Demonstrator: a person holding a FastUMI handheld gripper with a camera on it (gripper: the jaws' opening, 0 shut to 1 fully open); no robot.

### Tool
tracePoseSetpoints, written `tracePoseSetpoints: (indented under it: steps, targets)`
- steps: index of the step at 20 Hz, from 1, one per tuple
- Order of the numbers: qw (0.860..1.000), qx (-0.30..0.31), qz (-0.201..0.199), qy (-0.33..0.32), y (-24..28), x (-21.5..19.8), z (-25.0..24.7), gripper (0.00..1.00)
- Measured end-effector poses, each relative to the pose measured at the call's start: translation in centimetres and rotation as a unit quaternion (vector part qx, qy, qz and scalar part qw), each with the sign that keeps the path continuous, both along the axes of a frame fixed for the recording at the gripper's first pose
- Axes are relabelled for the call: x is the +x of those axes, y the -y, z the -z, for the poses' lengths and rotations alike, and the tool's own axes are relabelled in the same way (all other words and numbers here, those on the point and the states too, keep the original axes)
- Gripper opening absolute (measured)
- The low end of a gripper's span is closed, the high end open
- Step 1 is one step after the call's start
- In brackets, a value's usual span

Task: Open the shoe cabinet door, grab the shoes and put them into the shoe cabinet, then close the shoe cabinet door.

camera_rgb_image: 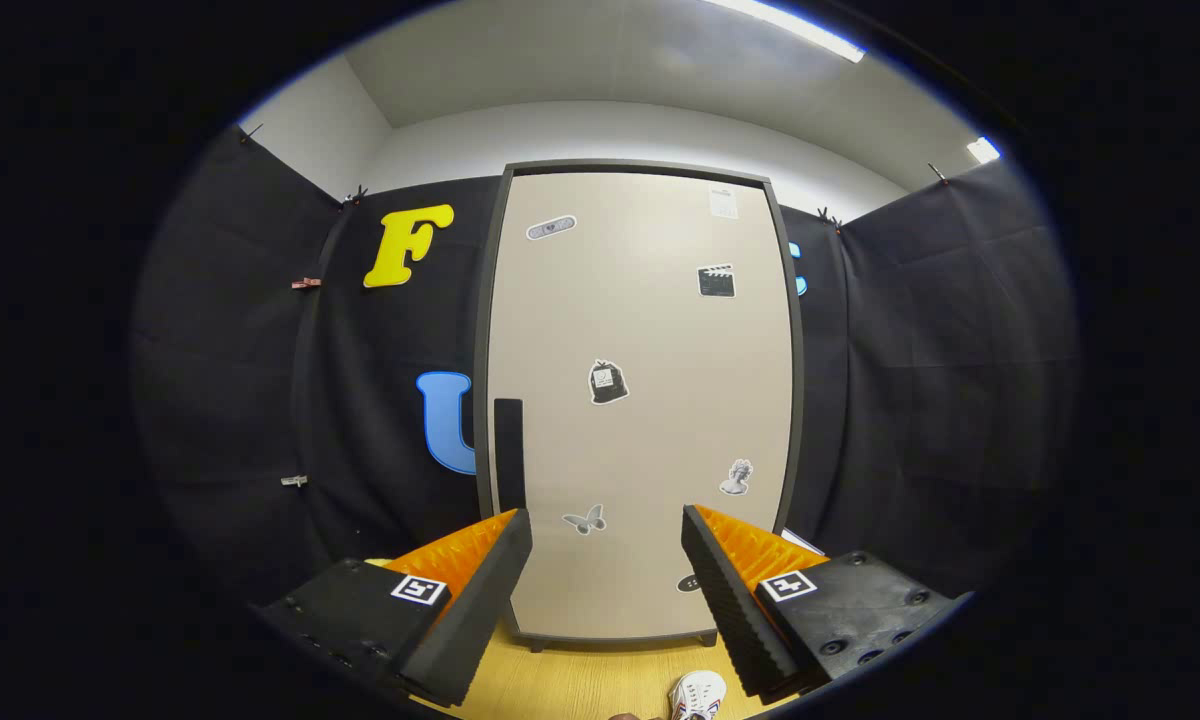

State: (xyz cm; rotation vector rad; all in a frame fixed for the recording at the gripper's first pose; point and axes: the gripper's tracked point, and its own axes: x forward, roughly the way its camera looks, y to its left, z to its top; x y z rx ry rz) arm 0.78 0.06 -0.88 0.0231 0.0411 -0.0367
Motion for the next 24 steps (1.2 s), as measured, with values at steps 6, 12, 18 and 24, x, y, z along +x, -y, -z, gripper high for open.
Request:
tracePoseSetpoints:
  steps: [6,12,18,24]
  targets:
    - [1.0,0.007,0.006,-0.004,-0.3,1.3,-0.7,0.98]
    - [1.0,0.016,-0.012,0.002,-3.2,4.3,-1.9,0.97]
    - [1.0,0.013,-0.02,0.002,-6.3,9.4,-1.8,0.97]
    - [0.999,-0.018,-0.025,-0.02,-8.4,14.8,1.5,0.97]
